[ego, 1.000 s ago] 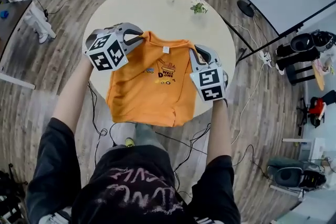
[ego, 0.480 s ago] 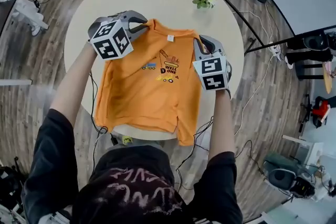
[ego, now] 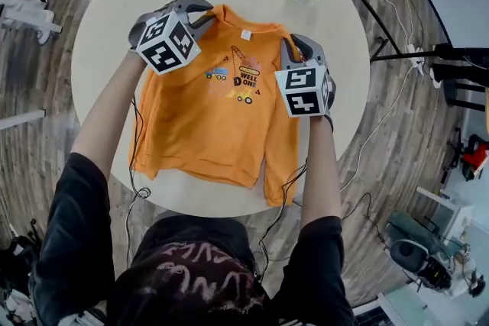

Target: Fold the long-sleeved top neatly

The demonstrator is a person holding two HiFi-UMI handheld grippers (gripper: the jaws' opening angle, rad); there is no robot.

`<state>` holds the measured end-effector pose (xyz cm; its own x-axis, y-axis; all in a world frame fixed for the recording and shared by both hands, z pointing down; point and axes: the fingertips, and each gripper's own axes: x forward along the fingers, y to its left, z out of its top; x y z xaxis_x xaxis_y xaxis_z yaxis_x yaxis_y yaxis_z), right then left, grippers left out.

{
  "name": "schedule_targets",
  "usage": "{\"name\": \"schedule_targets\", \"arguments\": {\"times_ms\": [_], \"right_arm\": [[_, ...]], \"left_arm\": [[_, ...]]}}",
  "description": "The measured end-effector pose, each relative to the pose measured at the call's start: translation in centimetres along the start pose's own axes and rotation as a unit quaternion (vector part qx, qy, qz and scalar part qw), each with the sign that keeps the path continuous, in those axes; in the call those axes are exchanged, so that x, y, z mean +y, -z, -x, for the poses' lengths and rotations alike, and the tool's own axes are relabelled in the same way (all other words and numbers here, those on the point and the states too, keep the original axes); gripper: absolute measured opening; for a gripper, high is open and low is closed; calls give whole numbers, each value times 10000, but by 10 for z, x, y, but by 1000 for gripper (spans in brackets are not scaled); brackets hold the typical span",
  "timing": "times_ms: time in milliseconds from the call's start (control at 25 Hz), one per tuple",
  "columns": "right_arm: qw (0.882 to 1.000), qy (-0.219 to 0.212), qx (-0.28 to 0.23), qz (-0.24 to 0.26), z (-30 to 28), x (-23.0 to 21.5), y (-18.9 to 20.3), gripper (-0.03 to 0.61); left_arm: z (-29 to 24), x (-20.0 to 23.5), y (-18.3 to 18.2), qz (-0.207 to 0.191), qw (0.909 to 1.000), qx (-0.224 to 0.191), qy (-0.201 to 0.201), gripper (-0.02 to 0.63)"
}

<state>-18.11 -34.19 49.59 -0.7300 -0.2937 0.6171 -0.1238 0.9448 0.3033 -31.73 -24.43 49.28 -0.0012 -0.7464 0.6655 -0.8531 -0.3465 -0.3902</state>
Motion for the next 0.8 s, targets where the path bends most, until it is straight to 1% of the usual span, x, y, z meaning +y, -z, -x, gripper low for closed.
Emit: {"name": "schedule_targets", "arguments": {"times_ms": [120, 200, 440, 520, 600, 680, 760, 800], "right_arm": [[9997, -34, 83, -232, -10, -11, 17, 101], [9993, -35, 121, -344, -12, -16, 28, 104], [9979, 30, 59, -637, 0, -21, 45, 101], [9977, 101, 27, -676, 8, -21, 48, 87], [9975, 154, 14, -694, 19, -17, 51, 66], [9971, 186, -12, -744, 32, -13, 53, 46], [9965, 217, -39, -803, 44, -9, 54, 41], [9963, 237, -47, -828, 50, -5, 54, 26]], "left_arm": [[-18, 4, 10, 66, 9998, 165, -32, 98], [-25, 8, 11, 117, 9997, 187, -63, 112], [-18, 10, 16, 106, 9994, 321, -115, 112], [-10, 7, 19, 92, 9992, 375, -139, 96], [1, 2, 25, 120, 9988, 443, -162, 64], [15, -1, 29, 224, 9984, 465, -232, 32], [29, -2, 32, 376, 9978, 458, -310, 14], [36, -4, 36, 459, 9973, 468, -323, 14]]}}
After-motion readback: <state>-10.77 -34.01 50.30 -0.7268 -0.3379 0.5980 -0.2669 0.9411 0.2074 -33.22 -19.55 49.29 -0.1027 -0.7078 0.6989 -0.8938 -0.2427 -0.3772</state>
